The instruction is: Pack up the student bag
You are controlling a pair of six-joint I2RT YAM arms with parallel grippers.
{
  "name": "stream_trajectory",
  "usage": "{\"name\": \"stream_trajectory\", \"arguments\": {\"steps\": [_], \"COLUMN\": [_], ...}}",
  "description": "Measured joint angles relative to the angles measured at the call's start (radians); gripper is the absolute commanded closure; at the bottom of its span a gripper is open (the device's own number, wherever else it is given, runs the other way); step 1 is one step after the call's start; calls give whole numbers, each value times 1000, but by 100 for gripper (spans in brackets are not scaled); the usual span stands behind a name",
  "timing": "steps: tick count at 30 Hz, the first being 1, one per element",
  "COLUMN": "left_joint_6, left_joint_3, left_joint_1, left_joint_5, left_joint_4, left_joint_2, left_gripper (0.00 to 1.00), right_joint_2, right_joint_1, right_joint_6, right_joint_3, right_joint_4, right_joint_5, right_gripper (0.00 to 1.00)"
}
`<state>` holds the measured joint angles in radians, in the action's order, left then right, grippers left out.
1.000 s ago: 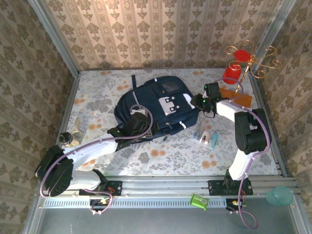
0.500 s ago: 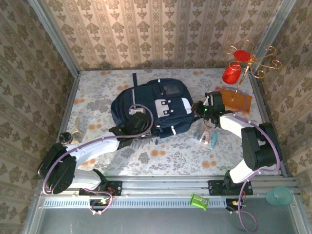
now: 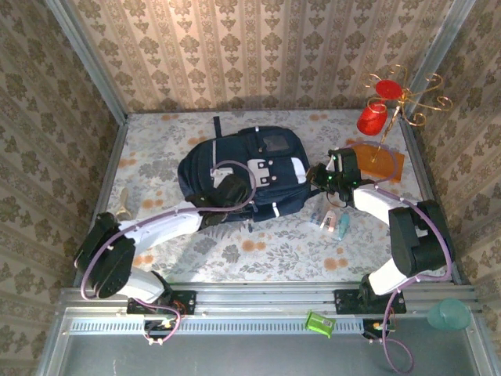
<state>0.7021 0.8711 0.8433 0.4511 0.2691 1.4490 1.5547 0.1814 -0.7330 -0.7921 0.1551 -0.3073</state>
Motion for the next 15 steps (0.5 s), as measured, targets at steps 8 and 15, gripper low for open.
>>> {"name": "stream_trajectory", "arguments": {"steps": [8, 15], "left_joint_6": [-15, -28], "left_joint_3": [3, -10], "left_joint_1": [-3, -2], "left_joint_5": [58, 156], "left_joint_4": [9, -1], "left_joint_2": [34, 50], "left_gripper": [24, 17], "right_joint_2": [0, 0], "right_joint_1": [0, -1], "right_joint_6": [4, 4], "right_joint_3": [0, 0], "right_joint_4": [-1, -1], "right_joint_5": [0, 0], "right_gripper": [96, 97]}}
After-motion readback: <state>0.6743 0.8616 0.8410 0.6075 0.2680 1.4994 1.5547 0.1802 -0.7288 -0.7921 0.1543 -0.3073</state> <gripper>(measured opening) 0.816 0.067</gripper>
